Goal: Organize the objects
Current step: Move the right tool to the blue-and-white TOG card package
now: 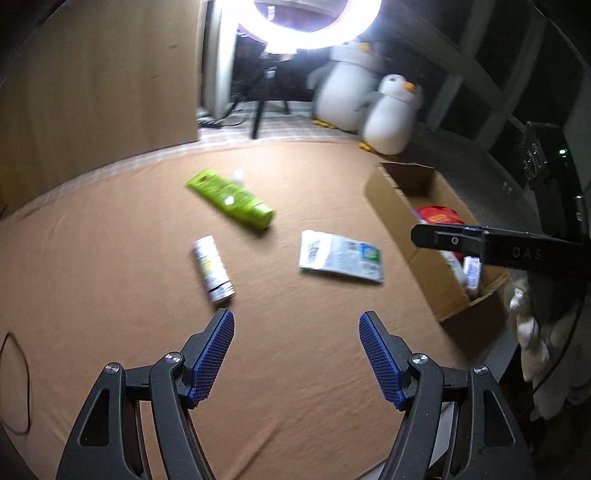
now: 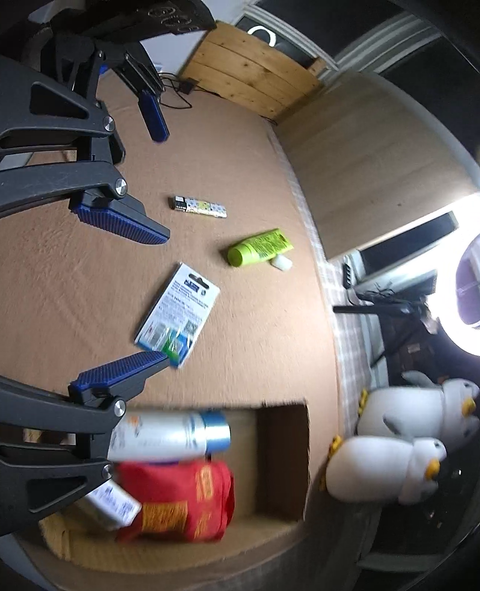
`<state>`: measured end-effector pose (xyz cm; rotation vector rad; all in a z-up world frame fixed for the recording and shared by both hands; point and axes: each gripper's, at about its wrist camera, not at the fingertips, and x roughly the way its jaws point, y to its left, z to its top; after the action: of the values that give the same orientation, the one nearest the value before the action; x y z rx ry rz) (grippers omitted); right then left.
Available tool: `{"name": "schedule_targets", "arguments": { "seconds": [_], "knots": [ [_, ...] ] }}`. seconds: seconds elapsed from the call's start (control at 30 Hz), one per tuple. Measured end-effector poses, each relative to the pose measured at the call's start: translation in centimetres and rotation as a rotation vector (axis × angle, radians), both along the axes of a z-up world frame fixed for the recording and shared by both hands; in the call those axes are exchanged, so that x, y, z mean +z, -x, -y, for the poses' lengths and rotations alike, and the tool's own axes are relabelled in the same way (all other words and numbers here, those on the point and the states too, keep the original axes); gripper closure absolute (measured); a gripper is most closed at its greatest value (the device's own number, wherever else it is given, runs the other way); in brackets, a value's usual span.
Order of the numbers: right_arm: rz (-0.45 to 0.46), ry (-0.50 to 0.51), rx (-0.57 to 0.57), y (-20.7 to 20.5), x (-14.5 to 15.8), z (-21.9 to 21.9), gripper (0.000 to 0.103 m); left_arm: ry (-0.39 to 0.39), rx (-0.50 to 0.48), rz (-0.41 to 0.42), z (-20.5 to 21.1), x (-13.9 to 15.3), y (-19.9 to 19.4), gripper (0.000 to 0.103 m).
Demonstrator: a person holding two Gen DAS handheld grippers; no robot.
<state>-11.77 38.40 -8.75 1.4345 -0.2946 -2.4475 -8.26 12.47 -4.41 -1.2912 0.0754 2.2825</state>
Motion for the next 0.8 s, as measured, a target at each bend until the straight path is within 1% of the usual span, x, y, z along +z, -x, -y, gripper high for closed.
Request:
{"name": "schedule_targets", "arguments": {
  "seconds": [0.1, 0.27, 0.4, 0.5, 0.67, 0.8],
  "knots": [
    [0.037, -0.027, 0.007, 1.4, -1.0, 0.9, 0.046, 0.008, 0.047, 0.021, 2.5, -0.8, 0.1, 0.029],
    [0.111, -0.057, 0.045, 4.1, -2.8, 2.0, 0.047, 0.012, 0.101, 0.043, 5.3, -1.6, 0.0, 0.029],
    [0.155, -0.081, 0.073, 6.4, -3.7, 3.0, 0.047, 0.006, 0.120, 0.043, 6.3, -1.7, -0.4, 0.029],
    [0.190, -0.077, 0.106, 8.2, -4.6, 4.1, 0.047, 0.007, 0.119, 0.040, 6.8, -1.7, -0.7, 0.029],
    [0.240, -0.111, 0.091, 10.8, -6.6, 5.2, 0.047, 0.001, 0.137, 0.041, 7.8, -1.6, -1.0, 0.029],
    [0.277, -0.097, 0.060, 11.7, -7.7, 4.7, 0.047, -0.005, 0.156, 0.042, 8.5, -1.7, -1.1, 0.029]
  ]
}}
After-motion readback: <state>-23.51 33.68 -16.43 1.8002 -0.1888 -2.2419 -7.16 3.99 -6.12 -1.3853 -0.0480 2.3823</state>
